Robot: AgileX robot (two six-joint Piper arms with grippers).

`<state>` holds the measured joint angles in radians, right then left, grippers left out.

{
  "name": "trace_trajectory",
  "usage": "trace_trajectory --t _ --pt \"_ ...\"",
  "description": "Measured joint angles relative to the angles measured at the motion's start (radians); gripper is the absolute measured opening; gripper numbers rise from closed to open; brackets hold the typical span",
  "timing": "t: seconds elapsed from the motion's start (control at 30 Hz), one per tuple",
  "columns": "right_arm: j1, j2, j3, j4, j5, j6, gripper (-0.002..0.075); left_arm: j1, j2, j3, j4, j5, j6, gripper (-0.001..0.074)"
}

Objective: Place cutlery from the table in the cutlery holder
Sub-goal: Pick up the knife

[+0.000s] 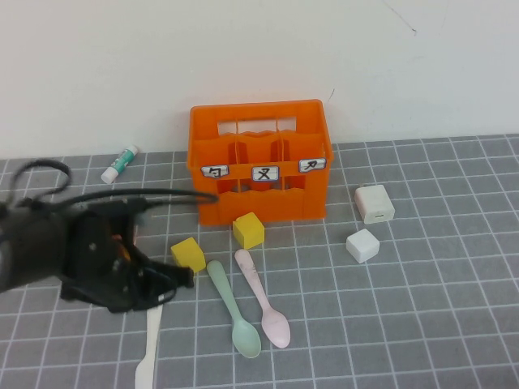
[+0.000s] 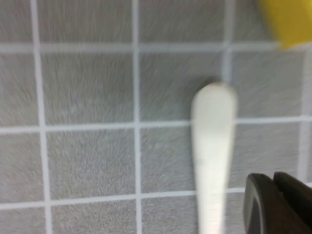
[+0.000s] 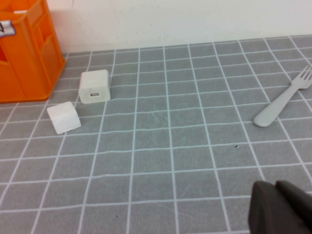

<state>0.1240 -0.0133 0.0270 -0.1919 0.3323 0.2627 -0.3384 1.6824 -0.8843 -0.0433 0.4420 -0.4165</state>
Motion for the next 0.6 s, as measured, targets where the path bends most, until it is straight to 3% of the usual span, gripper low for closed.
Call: trace_trajectory --t 0.33,0.4,0.6 --pt "0.0 0.0 0.0 0.0 0.0 0.0 -0.0003 0.0 -0.113 0.004 0.0 0.072 0.059 0.0019" --pt "0.0 0.0 0.0 0.0 0.0 0.0 -0.0003 0.0 -0.108 0.006 -0.002 0.085 0.078 0.0087" --pt "0.0 0.0 0.0 0.0 0.0 0.0 -0.0003 -0.024 -0.052 0.006 -0.013 0.101 0.101 0.045"
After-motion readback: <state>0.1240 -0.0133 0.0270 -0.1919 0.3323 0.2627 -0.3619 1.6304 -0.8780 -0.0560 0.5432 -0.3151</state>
